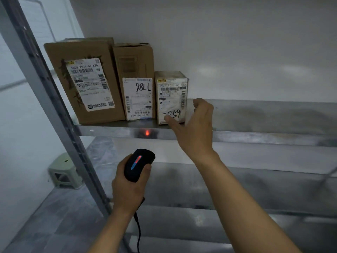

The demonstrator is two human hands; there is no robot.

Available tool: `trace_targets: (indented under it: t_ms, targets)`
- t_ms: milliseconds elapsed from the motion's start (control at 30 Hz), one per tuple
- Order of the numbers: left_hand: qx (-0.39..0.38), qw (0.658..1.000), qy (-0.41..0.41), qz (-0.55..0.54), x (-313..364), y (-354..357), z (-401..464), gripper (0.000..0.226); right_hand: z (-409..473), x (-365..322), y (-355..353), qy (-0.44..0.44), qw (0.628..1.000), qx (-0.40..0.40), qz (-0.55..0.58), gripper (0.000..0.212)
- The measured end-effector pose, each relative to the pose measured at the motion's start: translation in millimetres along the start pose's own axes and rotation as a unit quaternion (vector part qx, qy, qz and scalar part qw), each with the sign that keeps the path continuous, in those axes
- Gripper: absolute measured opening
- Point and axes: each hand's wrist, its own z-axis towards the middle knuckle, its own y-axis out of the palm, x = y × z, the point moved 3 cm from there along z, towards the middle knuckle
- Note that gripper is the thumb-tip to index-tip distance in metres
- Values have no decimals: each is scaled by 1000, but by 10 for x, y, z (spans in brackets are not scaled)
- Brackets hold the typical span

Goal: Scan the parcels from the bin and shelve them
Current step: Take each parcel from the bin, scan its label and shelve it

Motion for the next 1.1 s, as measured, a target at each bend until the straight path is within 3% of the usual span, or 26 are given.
trace_targets:
  t_ms: [133,267,533,1100]
  targets:
    - [-50,999,-3,-9,-58,259,-82,67,-217,144,-370,-23,1000,2,6,59]
    - [-126,992,-12,-24,-66,641,-238,76,-457,388,-806,-8,1000,2,-10,52]
    - [-263,964,29,-12,192,1654,-696,50,-898,1087,-1810,31,994,9,-103,55]
    - [-494,859,122,-57,1110,4104,-2674,48,-1916,2449,-4602,213,933,104,-270,62]
